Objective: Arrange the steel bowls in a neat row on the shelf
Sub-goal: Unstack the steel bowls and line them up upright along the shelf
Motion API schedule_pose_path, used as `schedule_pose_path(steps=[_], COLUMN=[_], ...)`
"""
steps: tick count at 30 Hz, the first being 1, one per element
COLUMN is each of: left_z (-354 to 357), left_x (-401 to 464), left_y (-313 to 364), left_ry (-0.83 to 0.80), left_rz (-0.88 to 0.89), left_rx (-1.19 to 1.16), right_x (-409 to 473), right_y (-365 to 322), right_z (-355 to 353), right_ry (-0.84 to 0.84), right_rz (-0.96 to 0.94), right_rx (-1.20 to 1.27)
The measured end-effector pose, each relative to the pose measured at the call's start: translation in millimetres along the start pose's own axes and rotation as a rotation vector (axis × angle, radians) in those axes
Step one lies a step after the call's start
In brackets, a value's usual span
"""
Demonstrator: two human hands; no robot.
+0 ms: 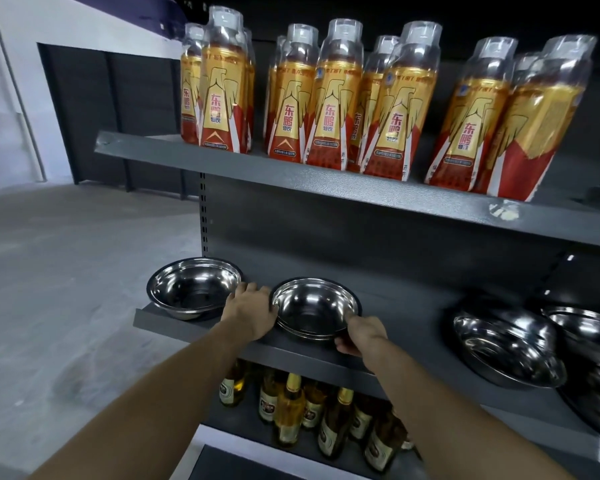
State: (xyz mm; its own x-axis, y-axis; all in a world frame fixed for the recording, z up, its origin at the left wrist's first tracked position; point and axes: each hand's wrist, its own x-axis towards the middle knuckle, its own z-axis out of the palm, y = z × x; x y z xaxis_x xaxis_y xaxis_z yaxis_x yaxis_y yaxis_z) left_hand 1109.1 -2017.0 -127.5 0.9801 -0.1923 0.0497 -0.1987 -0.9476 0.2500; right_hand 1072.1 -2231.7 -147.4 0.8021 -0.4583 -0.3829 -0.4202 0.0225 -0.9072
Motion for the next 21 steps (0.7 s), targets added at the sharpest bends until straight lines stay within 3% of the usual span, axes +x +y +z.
schedule_pose_path(steps=[8,21], left_z=[8.0,45.0], left_x=[8.1,3.8], left_y=[45.4,185.2], left_ry=[-0.016,-0.095], left_rz=[0.167,0.401], left_rx=[-0.041,-0.082], right_x=[-12.7,-24.9], right_y=[5.4,18.6], right_z=[-40.5,-172.0], right_ry=[0.099,0.316], right_rz=[0.024,-0.072], right_rx=[-0.014,0.159])
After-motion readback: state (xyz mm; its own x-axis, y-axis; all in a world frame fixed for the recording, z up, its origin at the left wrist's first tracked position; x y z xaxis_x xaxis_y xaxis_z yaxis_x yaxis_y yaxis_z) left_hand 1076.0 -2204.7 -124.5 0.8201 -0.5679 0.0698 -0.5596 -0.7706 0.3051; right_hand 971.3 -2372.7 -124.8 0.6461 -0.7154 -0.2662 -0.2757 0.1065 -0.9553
